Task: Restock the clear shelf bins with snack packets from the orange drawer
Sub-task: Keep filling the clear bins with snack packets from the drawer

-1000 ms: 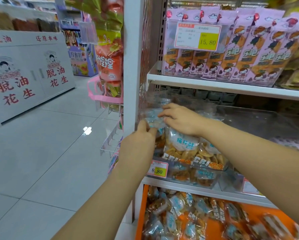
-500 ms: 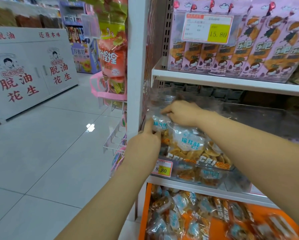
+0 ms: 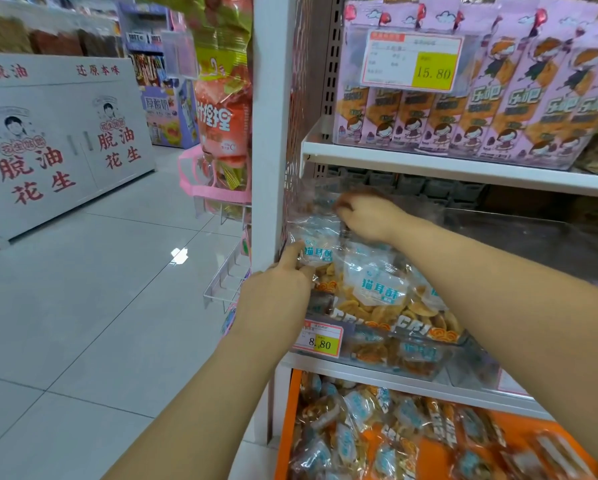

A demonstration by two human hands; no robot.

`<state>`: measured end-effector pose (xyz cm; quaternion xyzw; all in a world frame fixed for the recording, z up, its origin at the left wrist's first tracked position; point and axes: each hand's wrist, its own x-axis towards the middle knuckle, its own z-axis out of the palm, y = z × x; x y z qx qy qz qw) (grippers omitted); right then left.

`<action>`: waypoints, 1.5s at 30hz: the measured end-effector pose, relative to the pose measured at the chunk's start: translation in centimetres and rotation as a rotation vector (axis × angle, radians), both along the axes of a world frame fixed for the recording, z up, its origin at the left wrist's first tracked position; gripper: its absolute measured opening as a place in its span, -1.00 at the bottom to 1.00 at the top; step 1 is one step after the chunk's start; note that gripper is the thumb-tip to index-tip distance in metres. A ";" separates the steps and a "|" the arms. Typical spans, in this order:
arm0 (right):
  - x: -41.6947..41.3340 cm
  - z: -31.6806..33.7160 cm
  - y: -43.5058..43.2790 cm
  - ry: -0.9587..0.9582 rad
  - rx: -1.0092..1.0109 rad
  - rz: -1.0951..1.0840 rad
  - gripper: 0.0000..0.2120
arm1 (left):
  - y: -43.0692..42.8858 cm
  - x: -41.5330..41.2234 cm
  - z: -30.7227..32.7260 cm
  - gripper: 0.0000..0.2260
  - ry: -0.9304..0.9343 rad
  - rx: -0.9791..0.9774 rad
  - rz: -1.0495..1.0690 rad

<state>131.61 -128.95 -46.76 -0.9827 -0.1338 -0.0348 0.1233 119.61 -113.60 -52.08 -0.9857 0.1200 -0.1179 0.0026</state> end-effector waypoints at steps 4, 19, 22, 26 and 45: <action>0.3 -0.6 -0.2 -0.121 -0.025 -0.018 -0.74 | 0.0 0.1 -0.1 -0.44 0.004 -0.008 0.004; 0.0 -0.4 0.6 0.053 -0.047 0.041 -0.64 | -0.1 0.3 -0.3 -0.45 0.002 -0.035 0.014; 0.1 -0.2 0.3 0.058 -0.086 0.030 -0.70 | 0.0 0.3 -0.3 -0.42 0.002 -0.033 0.006; 0.5 -0.1 -0.1 0.032 -0.067 -0.033 -0.73 | 0.0 0.3 -0.3 -0.45 -0.003 -0.033 0.004; -2.1 -0.1 0.2 -0.088 -0.148 0.322 -0.68 | -0.1 -0.1 -0.5 -0.44 0.010 0.025 -0.021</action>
